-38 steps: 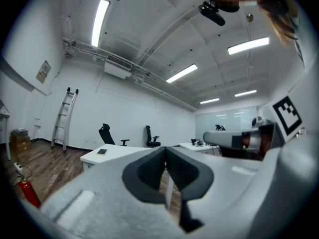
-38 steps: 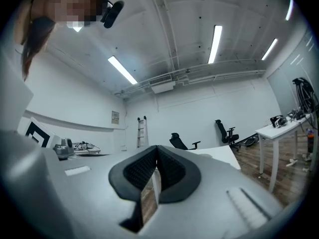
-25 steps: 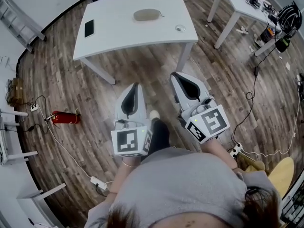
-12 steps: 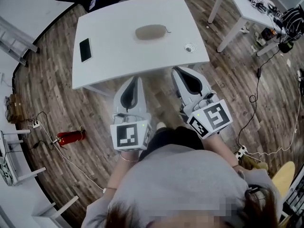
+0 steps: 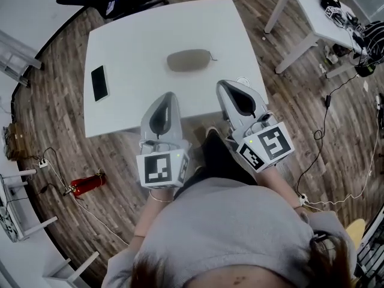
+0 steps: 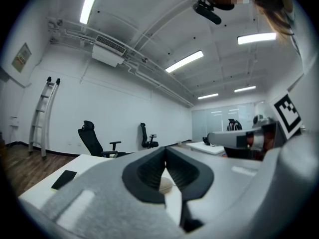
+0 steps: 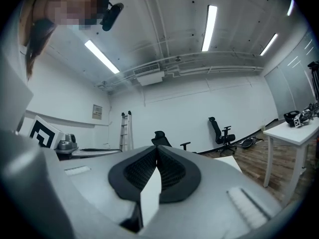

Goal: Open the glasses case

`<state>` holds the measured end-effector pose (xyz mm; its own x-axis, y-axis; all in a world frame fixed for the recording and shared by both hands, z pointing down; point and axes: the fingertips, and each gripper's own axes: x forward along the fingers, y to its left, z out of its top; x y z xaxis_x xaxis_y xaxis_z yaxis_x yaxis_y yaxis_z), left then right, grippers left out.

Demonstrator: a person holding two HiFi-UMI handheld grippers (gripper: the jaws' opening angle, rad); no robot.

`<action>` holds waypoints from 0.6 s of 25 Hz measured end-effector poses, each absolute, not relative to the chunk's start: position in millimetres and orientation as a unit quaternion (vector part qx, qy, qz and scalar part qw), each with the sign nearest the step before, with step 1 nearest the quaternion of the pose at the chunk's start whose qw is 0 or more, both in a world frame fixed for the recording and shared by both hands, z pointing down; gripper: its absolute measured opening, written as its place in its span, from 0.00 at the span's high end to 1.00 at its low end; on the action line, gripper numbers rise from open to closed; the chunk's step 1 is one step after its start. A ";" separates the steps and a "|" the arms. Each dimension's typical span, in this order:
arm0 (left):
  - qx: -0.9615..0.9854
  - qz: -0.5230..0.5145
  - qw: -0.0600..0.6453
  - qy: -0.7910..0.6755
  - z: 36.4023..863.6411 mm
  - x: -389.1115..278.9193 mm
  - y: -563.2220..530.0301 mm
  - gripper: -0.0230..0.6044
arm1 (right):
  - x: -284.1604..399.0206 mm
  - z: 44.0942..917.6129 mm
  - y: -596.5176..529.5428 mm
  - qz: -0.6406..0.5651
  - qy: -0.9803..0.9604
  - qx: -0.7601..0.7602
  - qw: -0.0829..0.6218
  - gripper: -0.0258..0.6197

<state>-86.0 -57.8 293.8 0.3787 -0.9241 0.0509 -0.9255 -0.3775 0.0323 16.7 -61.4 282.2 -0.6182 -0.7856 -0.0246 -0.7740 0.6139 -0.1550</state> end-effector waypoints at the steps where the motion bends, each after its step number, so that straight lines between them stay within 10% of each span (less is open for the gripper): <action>1: 0.828 0.011 0.026 -0.560 293.5 -85.3 -71.6 0.97 | 17.8 281.6 -75.1 -0.063 0.899 -0.432 0.045 0.95; 15: 0.809 0.031 0.032 -0.586 303.1 -87.7 -197.9 0.97 | 24.7 280.6 -213.8 -0.068 0.910 -0.409 0.031 0.95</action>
